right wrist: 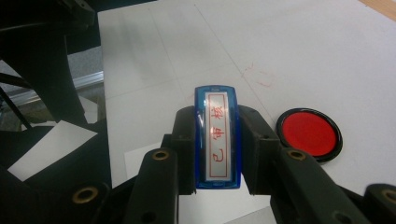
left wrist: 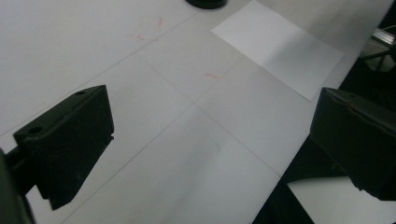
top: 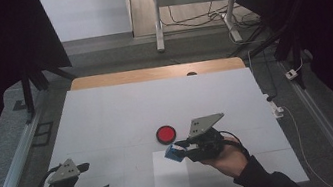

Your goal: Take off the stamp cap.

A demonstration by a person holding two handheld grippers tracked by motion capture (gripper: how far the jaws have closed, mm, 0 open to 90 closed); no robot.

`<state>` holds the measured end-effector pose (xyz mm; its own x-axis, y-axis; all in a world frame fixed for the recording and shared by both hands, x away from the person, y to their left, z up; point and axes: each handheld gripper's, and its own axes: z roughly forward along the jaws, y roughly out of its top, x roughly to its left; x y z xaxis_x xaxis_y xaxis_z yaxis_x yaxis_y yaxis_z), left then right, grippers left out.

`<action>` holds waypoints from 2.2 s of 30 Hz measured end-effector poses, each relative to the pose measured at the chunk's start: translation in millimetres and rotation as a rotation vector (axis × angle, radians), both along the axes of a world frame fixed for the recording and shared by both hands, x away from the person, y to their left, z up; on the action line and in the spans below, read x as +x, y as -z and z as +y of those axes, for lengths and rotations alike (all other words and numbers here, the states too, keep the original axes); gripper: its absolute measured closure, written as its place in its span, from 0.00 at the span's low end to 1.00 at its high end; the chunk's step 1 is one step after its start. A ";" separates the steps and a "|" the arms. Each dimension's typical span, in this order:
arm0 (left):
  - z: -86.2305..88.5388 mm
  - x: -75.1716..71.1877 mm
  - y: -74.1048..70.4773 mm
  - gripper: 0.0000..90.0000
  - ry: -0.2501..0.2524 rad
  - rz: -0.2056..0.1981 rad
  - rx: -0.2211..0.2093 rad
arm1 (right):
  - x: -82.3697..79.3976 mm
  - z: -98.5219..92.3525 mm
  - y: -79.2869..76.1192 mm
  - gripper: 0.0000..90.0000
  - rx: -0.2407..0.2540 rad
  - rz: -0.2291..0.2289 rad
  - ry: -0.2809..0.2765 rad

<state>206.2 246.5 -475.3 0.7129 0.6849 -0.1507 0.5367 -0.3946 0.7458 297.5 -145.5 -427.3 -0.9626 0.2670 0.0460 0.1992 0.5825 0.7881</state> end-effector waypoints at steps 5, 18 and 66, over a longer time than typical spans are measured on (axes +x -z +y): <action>-7.3 5.8 2.1 0.00 0.017 0.020 -0.006 | 0.2 -1.1 -1.4 0.78 0.003 -0.006 -0.007; -32.1 26.3 -2.1 0.00 0.098 0.024 -0.013 | 0.3 -4.8 -6.7 0.78 -0.004 -0.013 -0.042; -144.8 87.4 -3.2 0.01 0.490 -0.053 -0.036 | 7.3 9.0 -19.8 0.78 0.015 -0.030 -0.190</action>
<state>293.7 101.7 -472.0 0.9573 0.2617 -0.1231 0.2554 -0.5650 0.7845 304.8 -136.4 -407.4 -0.9966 0.0796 0.0190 0.0629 0.5959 0.8006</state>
